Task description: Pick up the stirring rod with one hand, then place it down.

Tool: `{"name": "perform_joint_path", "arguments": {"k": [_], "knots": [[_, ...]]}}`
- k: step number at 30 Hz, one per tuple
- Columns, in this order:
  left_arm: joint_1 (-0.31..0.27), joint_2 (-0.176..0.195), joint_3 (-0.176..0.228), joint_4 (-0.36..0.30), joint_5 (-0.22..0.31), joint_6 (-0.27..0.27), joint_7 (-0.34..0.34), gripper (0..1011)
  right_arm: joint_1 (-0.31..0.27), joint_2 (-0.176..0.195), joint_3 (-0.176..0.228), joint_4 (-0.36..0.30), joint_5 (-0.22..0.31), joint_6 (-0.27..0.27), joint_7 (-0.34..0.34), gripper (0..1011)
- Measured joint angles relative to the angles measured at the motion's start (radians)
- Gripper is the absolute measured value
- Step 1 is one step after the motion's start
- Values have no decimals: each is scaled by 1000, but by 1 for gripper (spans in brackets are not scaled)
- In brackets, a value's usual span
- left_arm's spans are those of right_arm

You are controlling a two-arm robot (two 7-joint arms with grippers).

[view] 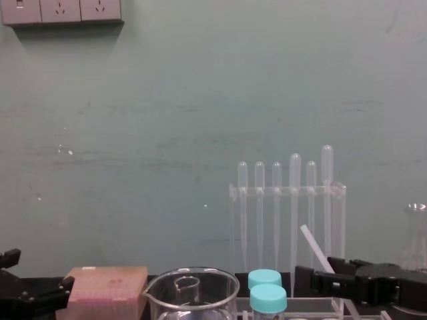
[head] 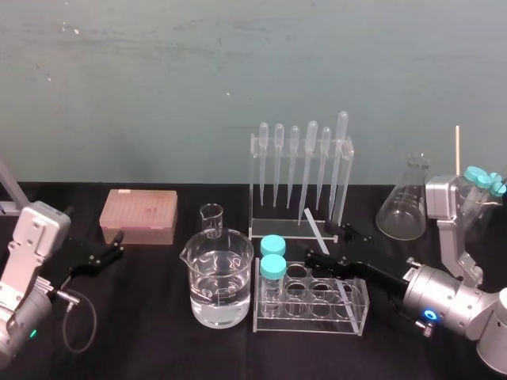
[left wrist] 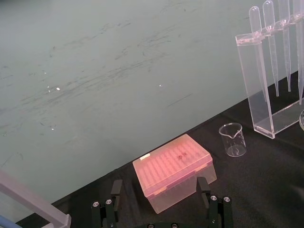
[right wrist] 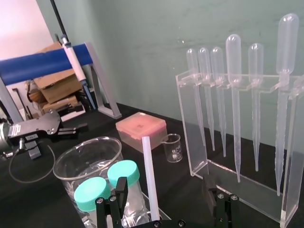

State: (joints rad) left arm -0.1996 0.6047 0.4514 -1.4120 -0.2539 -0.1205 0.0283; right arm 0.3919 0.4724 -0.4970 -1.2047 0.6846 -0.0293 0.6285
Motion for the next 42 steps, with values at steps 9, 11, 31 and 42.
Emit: {"name": "perform_joint_path", "arguments": {"k": [9,11,31,42], "knots": [[0,0,0,0,0,0,0,1000,0,0,1,0,-8,4,-3,1003],[0,0,0,0,0,0,0,1000,0,0,1,0,-7,4,-3,1003],[0,0,0,0,0,0,0,1000,-1,1,2,-2,-5,-1,-5,640],[0,0,0,0,0,0,0,1000,-1,1,2,-2,-4,-2,-5,292]]}}
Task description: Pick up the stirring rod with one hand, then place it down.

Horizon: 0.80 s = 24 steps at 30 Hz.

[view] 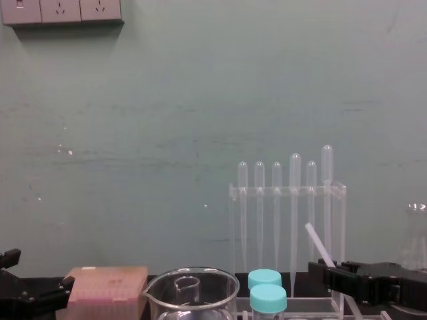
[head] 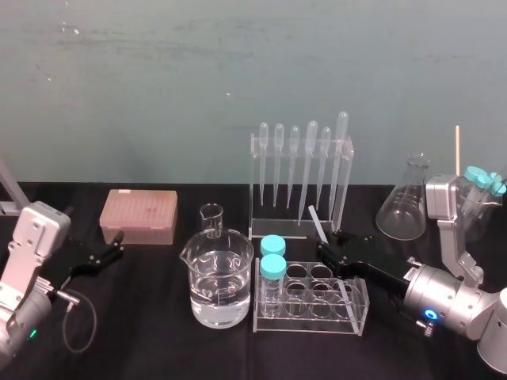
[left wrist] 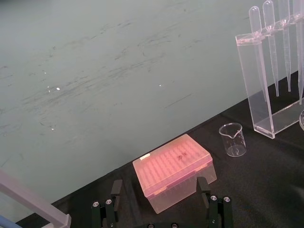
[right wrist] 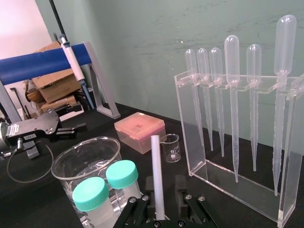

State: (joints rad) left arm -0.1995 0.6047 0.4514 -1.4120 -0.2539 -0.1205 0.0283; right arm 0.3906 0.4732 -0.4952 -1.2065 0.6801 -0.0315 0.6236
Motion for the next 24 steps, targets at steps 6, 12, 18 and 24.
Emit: {"name": "perform_joint_path", "arguments": {"k": [6,12,18,24], "knots": [[0,0,0,0,0,0,0,1000,0,0,0,0,0,0,0,100],[0,0,0,0,0,0,0,1000,0,0,0,0,0,0,0,70],[0,0,0,0,0,0,0,1000,0,0,0,0,0,0,0,70],[0,0,0,0,0,0,0,1000,-3,-3,10,-2,-6,-7,0,70]]}}
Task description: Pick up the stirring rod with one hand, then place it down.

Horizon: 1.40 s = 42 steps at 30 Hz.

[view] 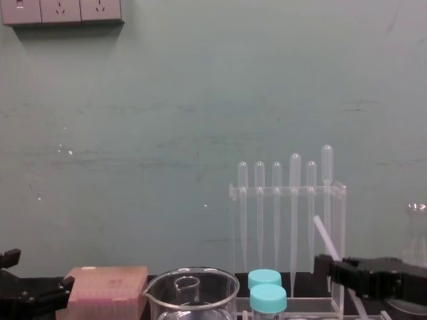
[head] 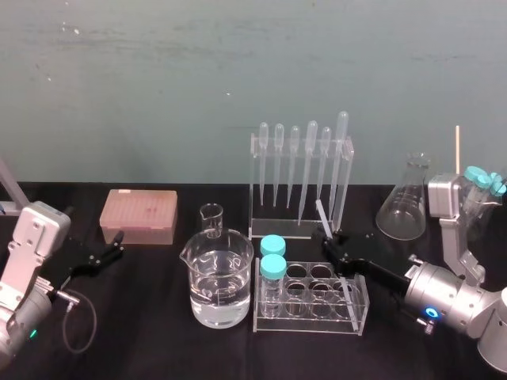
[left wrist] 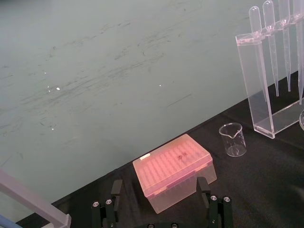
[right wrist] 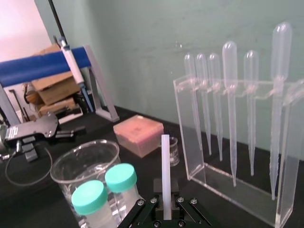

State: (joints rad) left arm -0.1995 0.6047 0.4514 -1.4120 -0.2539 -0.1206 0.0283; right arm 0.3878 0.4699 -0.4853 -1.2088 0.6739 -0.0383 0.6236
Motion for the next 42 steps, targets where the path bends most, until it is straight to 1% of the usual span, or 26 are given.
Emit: {"name": "perform_joint_path", "arguments": {"k": [3,7,8,11,12,14,15,16,17,18,20,21,22,23,24,25,27,30,33,37,42], "knots": [[0,0,0,0,0,0,0,1000,-4,-8,17,-4,0,-23,4,70],[0,0,0,0,0,0,0,1000,-9,-23,44,-17,4,-71,14,70],[0,0,0,0,0,0,0,1000,-10,-31,55,-24,3,-100,16,70],[0,0,0,0,0,0,0,1000,-9,-43,70,-31,-10,-154,15,69],[0,0,0,0,0,0,0,1000,-8,-52,79,-35,-23,-192,13,70],[0,0,0,0,0,0,0,1000,-5,-61,87,-36,-39,-233,9,69],[0,0,0,0,0,0,0,1000,-2,-68,95,-36,-53,-268,7,69],[0,0,0,0,0,0,0,1000,0,-72,98,-36,-62,-290,6,69],[0,0,0,0,0,0,0,1000,3,-80,107,-32,-76,-332,5,69],[0,0,0,0,0,0,0,1000,4,-84,111,-30,-82,-353,6,69],[0,0,0,0,0,0,0,1000,5,-91,121,-21,-89,-392,9,70],[0,0,0,0,0,0,0,1000,5,-97,131,-11,-89,-431,20,69],[0,0,0,0,0,0,0,1000,5,-100,136,-5,-88,-447,26,70],[0,0,0,0,0,0,0,1000,5,-104,144,3,-83,-474,40,69],[0,0,0,0,0,0,0,1000,5,-104,144,3,-83,-474,40,70],[0,0,0,0,0,0,0,1000,5,-110,154,15,-70,-495,59,69],[0,0,0,0,0,0,0,1000,3,-115,165,32,-52,-517,86,70],[0,0,0,0,0,0,0,1000,-3,-120,177,46,-40,-533,108,70],[0,0,0,0,0,0,0,1000,-10,-121,183,50,-36,-532,114,69],[0,0,0,0,0,0,0,1000,-31,-120,188,48,-46,-508,107,69],[0,0,0,0,0,0,0,1000,-29,-120,188,48,-46,-509,107,69]]}}
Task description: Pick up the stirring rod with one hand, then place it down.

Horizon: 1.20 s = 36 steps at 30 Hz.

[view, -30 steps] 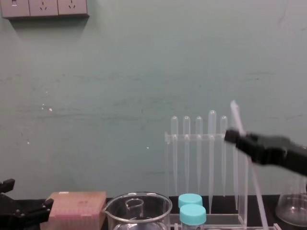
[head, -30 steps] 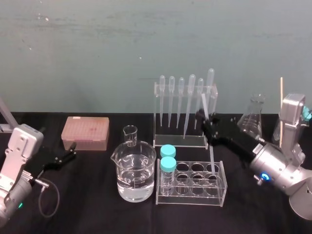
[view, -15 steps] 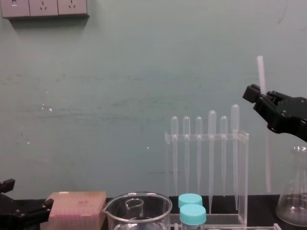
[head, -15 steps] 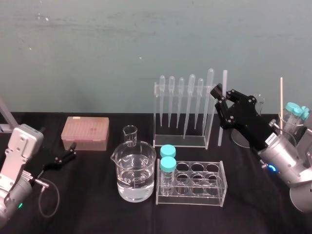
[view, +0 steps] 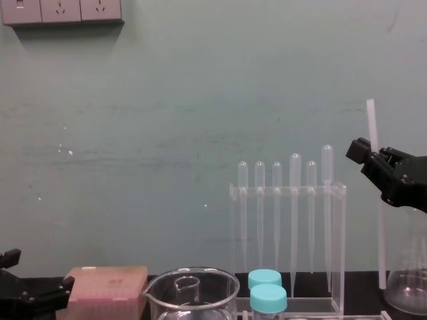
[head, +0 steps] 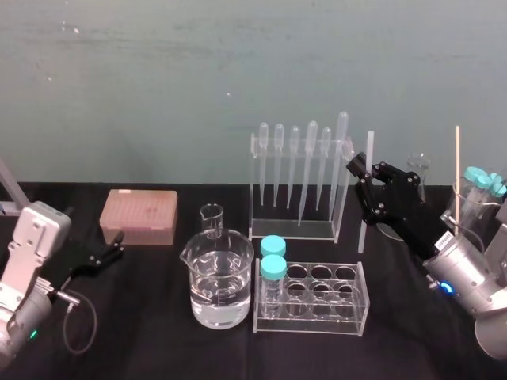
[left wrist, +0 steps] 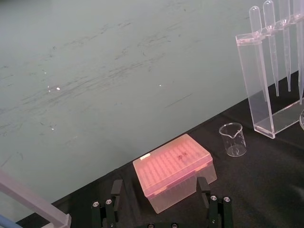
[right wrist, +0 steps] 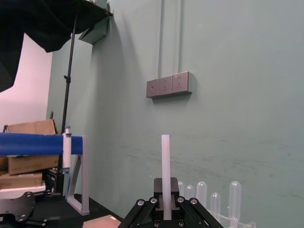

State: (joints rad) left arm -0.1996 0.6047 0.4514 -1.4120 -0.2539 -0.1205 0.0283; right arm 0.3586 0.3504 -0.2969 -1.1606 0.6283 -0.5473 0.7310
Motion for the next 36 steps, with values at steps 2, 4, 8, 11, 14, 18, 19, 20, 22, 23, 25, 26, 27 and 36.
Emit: {"name": "perform_joint_path", "arguments": {"k": [2,4,8,11,14,18,19,20,22,23,25,26,27,36], "knots": [[0,0,0,0,0,0,0,1000,1,0,0,0,0,-1,0,69],[0,0,0,0,0,0,0,1000,2,0,-1,0,1,-2,0,69],[0,0,0,0,0,0,0,1000,3,0,-1,1,2,-4,0,69],[0,0,0,0,0,0,0,1000,4,0,-1,1,3,-5,1,69],[0,0,0,0,0,0,0,1000,5,0,-1,1,4,-5,1,69],[0,0,0,0,0,0,0,1000,5,0,-2,2,4,-6,2,69],[0,0,0,0,0,0,0,1000,5,0,-2,2,4,-6,2,69],[0,0,0,0,0,0,0,1000,5,0,-2,2,5,-6,2,69],[0,0,0,0,0,0,0,1000,6,0,-2,2,5,-7,2,69],[0,0,0,0,0,0,0,1000,6,0,-2,2,5,-7,2,69],[0,0,0,0,0,0,0,1000,6,0,-2,2,5,-7,2,69],[0,0,0,0,0,0,0,1000,6,0,-2,2,5,-7,2,69],[0,0,0,0,0,0,0,1000,6,0,-2,2,5,-7,2,69],[0,0,0,0,0,0,0,1000,7,0,-2,2,5,-8,3,69]]}}
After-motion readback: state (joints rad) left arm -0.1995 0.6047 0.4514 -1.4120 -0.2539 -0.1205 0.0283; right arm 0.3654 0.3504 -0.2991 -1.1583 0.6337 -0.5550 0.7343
